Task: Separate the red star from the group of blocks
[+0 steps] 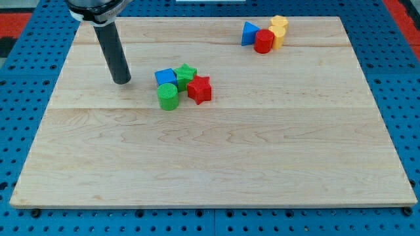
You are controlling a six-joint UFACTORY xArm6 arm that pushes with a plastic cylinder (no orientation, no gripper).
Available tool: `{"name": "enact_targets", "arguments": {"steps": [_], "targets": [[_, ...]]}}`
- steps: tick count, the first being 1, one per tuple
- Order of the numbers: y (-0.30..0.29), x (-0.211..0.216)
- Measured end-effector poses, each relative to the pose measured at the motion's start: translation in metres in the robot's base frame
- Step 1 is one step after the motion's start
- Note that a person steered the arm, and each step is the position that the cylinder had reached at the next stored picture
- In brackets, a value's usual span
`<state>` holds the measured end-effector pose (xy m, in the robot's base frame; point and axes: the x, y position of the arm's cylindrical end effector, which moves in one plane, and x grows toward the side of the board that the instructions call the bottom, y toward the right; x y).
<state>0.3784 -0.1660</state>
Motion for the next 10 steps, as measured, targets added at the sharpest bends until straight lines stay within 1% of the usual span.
{"name": "enact_targets", "arguments": {"steps": [1, 3, 4, 5, 6, 7, 8, 10], "targets": [[0.021, 0.031], [0.023, 0.058], [0.048, 0.078], [0.106, 0.063], [0.128, 0.032], [0.135, 0.007], [0.137, 0.003], [0.147, -0.041]]}}
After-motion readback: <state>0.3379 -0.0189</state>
